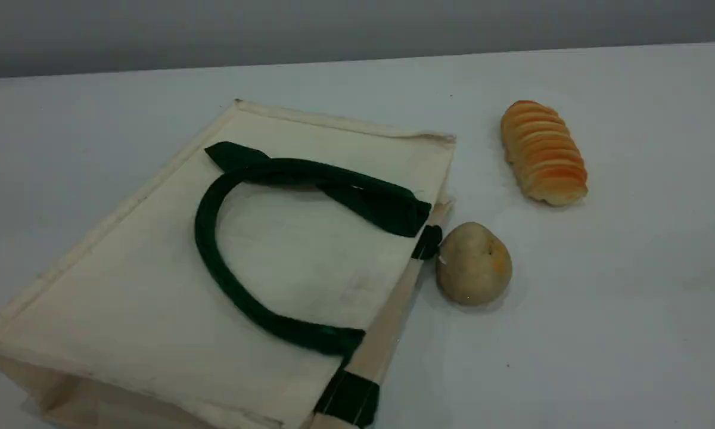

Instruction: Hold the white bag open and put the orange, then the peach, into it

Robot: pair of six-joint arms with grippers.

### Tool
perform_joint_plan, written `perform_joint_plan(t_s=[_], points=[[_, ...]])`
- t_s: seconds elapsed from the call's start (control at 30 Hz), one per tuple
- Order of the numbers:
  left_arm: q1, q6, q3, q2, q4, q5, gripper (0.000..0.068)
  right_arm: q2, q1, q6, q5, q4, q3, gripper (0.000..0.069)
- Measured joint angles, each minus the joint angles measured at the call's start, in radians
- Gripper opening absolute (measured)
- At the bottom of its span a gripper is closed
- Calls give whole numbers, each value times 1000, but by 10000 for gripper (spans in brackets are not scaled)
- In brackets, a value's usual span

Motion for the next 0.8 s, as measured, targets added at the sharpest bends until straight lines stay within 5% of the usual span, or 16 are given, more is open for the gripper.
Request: perform_joint_plan(t_s=[0.23,0.47,0.8], points=[[0,0,246,-133,0,-2,418,-204,0,40,-155,-105,205,505],[0,0,482,-292,29,-90,418,-253,0,58,-147,-114,358,505],[0,-202,582,-491,336,-109,418,-253,0,58,-152,-113,356,505]])
